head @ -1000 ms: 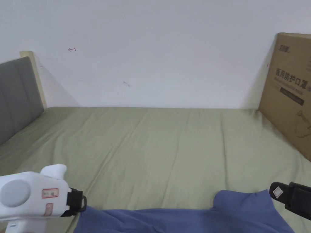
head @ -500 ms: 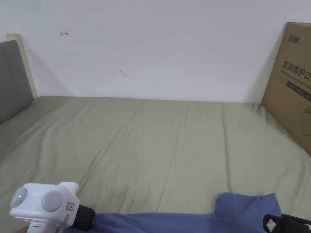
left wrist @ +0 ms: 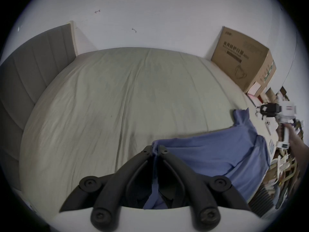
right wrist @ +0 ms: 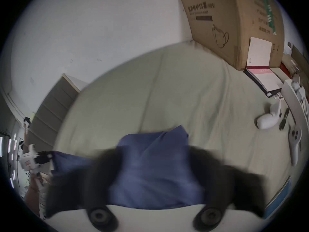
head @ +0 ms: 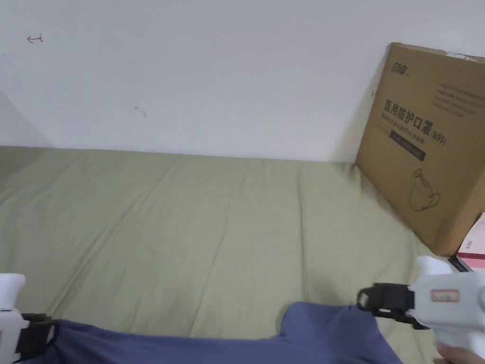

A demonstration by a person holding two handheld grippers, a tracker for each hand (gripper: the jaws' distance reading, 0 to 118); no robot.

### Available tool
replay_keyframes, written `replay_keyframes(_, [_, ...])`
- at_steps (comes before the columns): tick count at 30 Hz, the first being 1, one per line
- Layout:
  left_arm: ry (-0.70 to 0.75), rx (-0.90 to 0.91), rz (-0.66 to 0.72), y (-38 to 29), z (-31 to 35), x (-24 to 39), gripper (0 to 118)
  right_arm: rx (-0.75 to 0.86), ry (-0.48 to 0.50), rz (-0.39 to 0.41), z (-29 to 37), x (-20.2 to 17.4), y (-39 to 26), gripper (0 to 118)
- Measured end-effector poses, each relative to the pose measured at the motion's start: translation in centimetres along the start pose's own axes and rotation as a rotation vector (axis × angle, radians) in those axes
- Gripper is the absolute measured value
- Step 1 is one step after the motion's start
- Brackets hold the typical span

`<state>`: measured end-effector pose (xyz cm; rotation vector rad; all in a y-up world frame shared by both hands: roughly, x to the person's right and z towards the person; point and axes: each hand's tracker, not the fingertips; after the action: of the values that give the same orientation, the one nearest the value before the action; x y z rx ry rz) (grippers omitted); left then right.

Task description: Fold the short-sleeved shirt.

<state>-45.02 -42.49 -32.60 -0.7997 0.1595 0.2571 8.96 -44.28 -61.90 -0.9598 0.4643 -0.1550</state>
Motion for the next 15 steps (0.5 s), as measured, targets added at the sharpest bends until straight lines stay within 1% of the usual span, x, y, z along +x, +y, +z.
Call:
replay_keyframes(1, [-0.004, 0.004, 0.007, 0.0, 0.3, 0.0, 4, -0.031, -0.047, 0.013, -1.5, 0.1, 0.6, 116])
replay_keyframes(2, [-0.003, 0.008, 0.01, 0.0, 0.6, 0.1, 4, -0.007, -0.053, 0.03, -2.1, 0.7, 0.6, 116])
replay_keyframes(3, [-0.005, 0.014, 0.014, -0.1, 0.7, -0.1, 4, -0.025, -0.076, 0.019, -3.2, 1.1, 0.9, 116])
replay_keyframes(4, [-0.009, 0.016, 0.018, -0.1, 0.8, -0.2, 4, -0.057, -0.102, 0.015, -4.5, 0.5, 1.5, 116])
replay_keyframes(6, [-0.009, 0.016, 0.019, -0.2, 0.8, -0.1, 4, -0.117, -0.12, 0.024, -6.8, 0.9, 1.6, 116])
replay_keyframes(8, [0.001, 0.008, 0.012, -0.2, 0.4, -0.2, 4, -0.161, -0.177, 0.046, -9.3, 0.7, 2.2, 116])
replay_keyframes(9, [0.0, 0.003, 0.012, -0.3, 0.3, -0.2, 4, -0.177, -0.21, 0.057, -10.1, 0.8, 2.1, 114])
replay_keyframes(10, [-0.019, 0.002, 0.016, -0.4, 0.2, -0.4, 4, -0.178, -0.23, 0.062, -10.6, 0.9, 1.9, 108])
replay_keyframes(11, [-0.031, 0.006, 0.025, -0.5, 0.0, -0.6, 4, -0.18, -0.24, 0.065, -10.9, 1.0, 1.6, 94])
replay_keyframes(12, [-0.031, 0.01, 0.04, -0.7, -0.2, -0.7, 4, -0.169, -0.241, 0.068, -10.6, 0.6, 1.3, 75])
replay_keyframes(13, [-0.031, 0.007, 0.056, -0.8, -0.5, -0.8, 4, -0.16, -0.23, 0.065, -10.3, 0.4, 0.9, 65])
replay_keyframes(14, [-0.03, 0.002, 0.063, -0.8, -0.7, -0.9, 4, -0.154, -0.228, 0.064, -10.0, 0.1, 0.6, 52])
replay_keyframes(15, [-0.028, -0.003, 0.07, -1.0, -0.9, -1.0, 4, -0.142, -0.217, 0.078, -9.4, -0.4, 0.3, 52])
